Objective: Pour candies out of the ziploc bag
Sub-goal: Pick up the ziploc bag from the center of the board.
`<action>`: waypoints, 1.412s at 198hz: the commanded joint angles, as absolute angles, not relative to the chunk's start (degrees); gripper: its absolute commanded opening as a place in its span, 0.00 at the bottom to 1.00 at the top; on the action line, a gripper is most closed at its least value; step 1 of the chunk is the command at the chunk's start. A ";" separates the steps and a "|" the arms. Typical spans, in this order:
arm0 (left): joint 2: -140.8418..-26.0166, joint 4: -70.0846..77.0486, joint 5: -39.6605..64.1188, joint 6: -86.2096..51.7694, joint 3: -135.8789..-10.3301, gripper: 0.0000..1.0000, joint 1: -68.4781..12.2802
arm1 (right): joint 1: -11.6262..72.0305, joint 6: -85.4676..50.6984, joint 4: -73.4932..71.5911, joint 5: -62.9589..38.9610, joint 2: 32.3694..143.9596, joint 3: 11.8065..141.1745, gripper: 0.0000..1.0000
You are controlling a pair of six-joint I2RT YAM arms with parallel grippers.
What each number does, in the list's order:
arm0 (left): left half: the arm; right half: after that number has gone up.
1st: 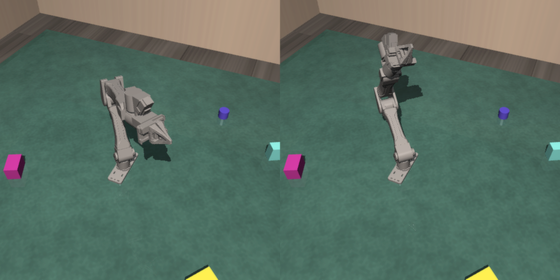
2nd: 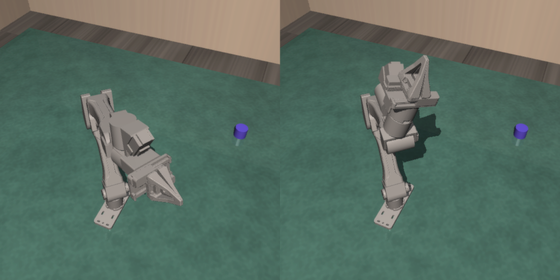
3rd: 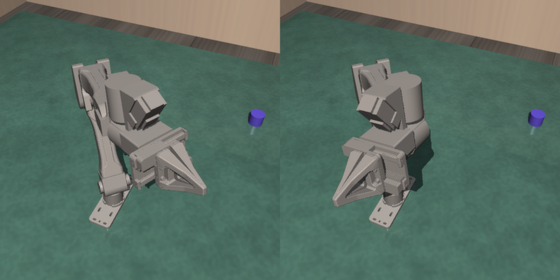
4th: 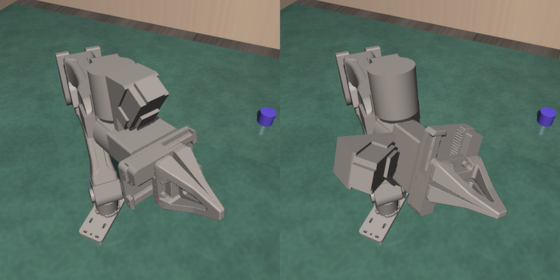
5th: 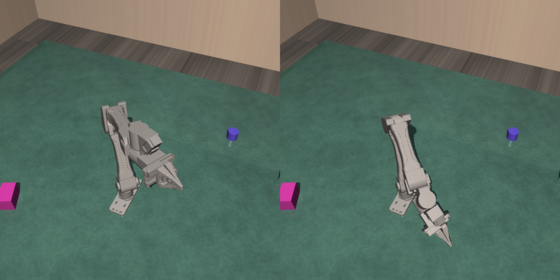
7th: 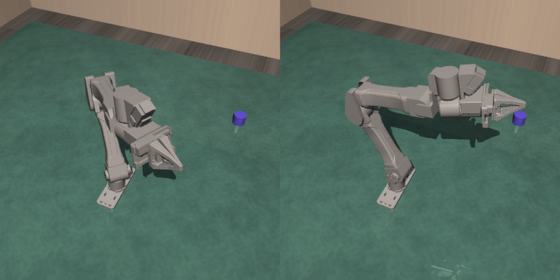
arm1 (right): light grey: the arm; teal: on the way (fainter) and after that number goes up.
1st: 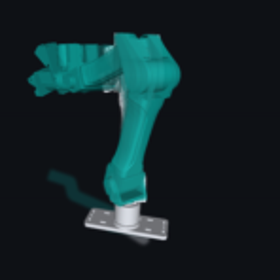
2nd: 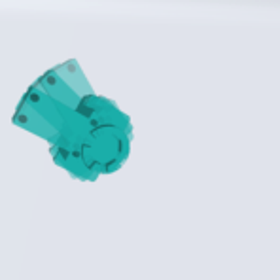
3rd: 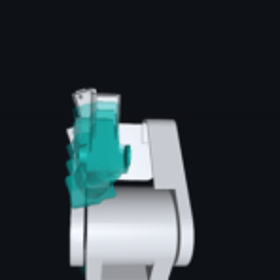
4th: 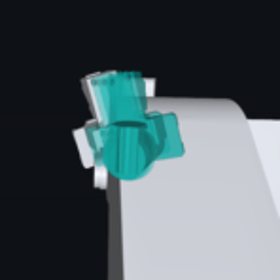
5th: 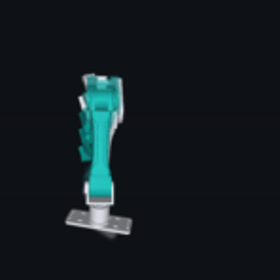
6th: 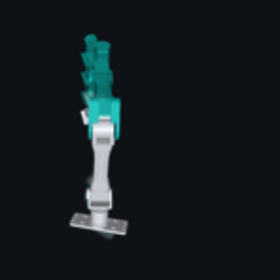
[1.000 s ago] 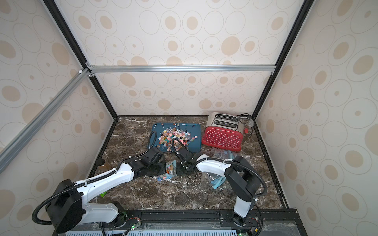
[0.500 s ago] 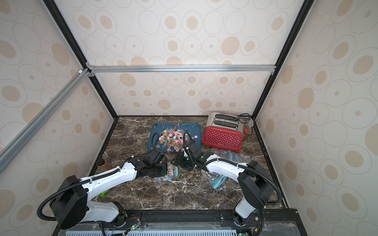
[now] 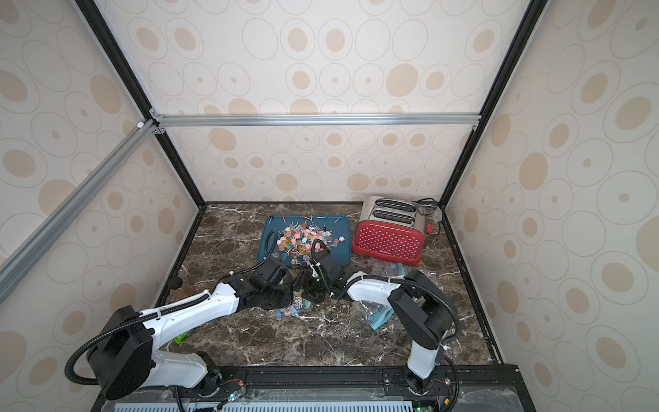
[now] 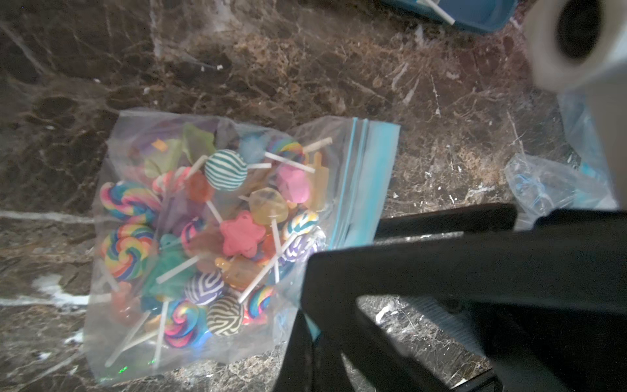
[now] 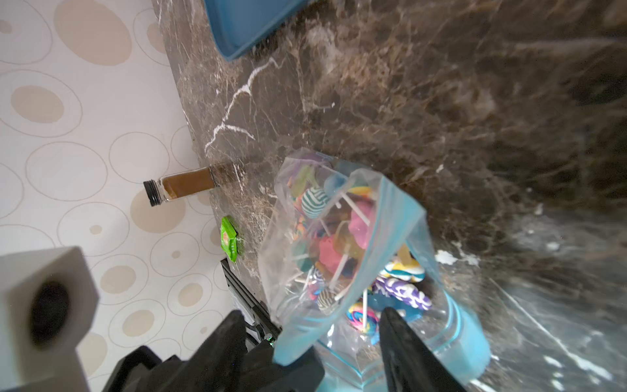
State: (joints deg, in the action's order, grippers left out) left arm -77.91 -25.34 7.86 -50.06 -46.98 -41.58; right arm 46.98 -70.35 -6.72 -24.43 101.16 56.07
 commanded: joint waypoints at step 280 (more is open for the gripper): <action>-81.59 -25.75 15.28 -42.22 -44.43 0.65 -27.21 | 48.08 -70.04 -9.55 -26.10 99.52 52.55 0.00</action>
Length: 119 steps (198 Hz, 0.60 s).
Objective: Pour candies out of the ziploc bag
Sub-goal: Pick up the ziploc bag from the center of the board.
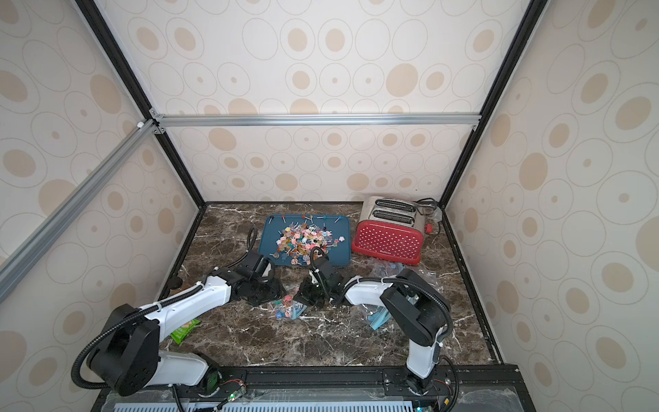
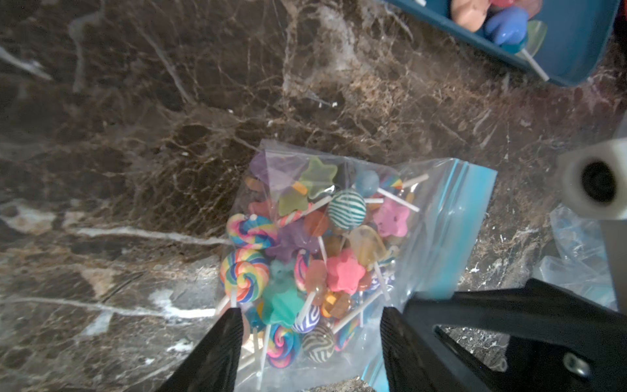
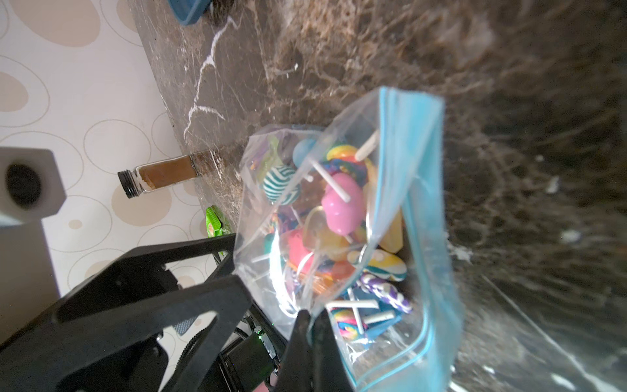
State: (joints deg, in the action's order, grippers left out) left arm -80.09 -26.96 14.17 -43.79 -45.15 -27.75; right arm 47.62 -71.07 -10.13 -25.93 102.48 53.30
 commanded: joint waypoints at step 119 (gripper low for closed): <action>-83.00 -24.26 18.02 -42.01 -44.17 0.16 -27.15 | 48.09 -69.39 -9.58 -26.59 99.71 52.62 0.00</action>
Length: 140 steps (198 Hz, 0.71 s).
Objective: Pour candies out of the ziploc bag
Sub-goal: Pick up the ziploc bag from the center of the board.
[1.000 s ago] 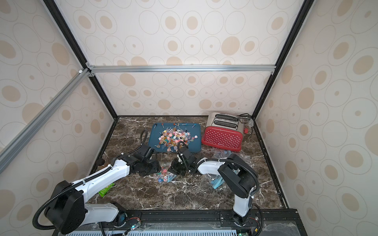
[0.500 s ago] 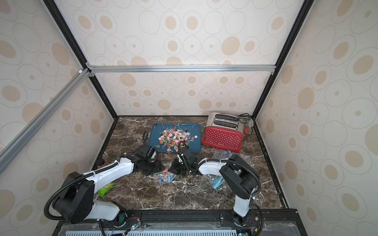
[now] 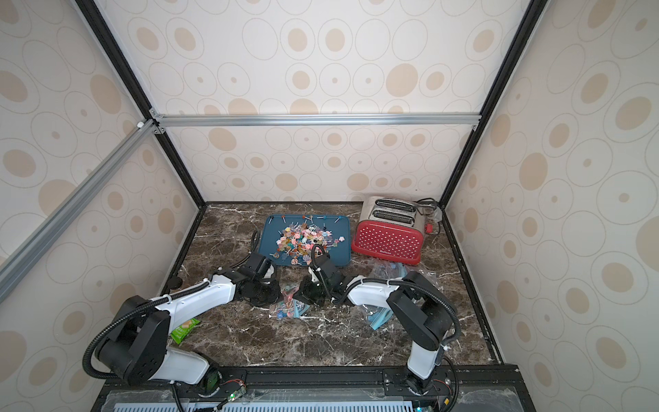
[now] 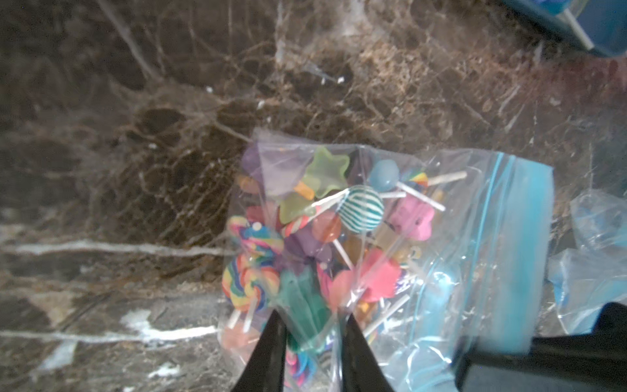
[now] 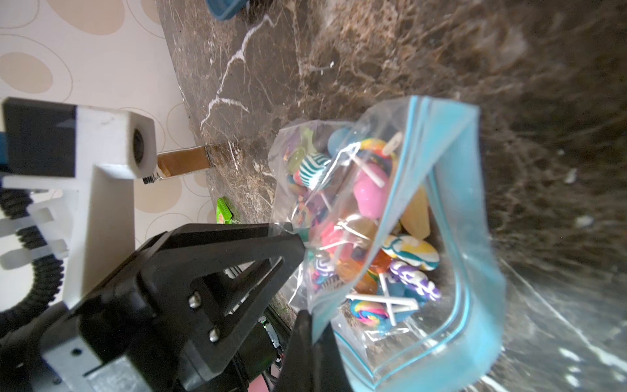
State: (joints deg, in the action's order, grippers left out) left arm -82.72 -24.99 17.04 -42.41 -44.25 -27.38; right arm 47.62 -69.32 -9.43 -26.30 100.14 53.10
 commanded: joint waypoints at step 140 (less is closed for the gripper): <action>-76.41 -26.36 14.95 -42.55 -45.79 0.00 -27.16 | 48.18 -62.95 -1.13 -25.43 97.93 60.93 0.00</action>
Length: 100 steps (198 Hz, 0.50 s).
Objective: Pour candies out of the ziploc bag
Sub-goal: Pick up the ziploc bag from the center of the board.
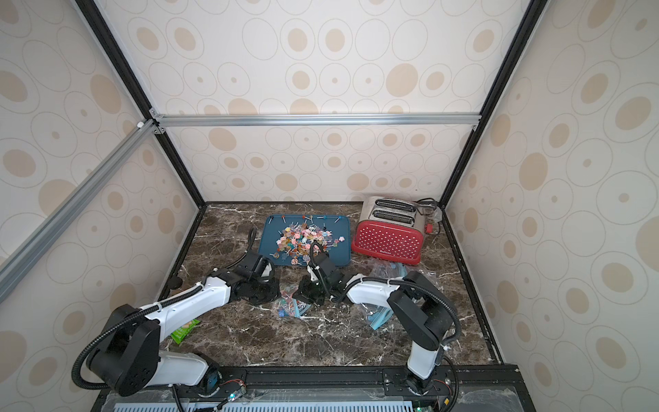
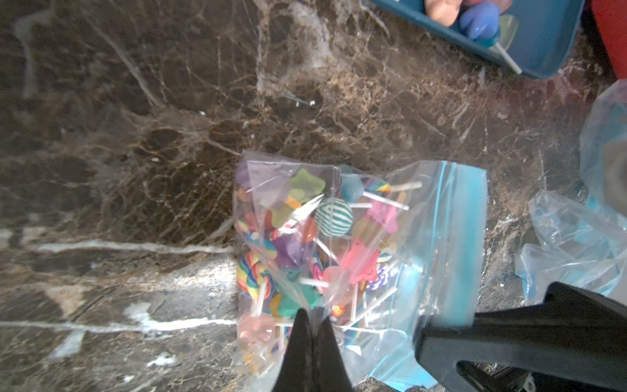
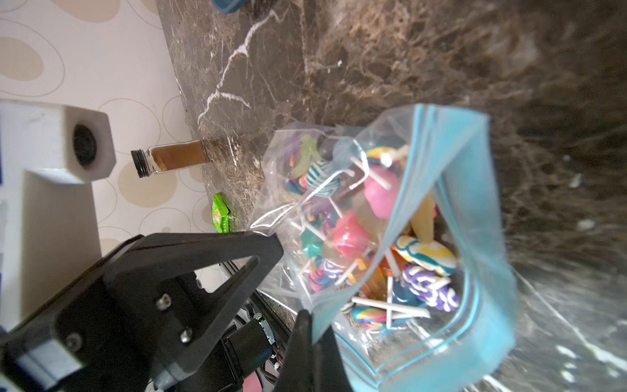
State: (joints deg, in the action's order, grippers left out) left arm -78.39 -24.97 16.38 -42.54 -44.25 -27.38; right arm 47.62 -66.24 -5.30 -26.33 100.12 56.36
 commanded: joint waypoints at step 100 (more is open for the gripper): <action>-81.53 -30.35 9.65 -38.65 -61.85 0.00 -25.79 | 43.31 -53.37 12.53 -27.14 103.82 79.78 0.00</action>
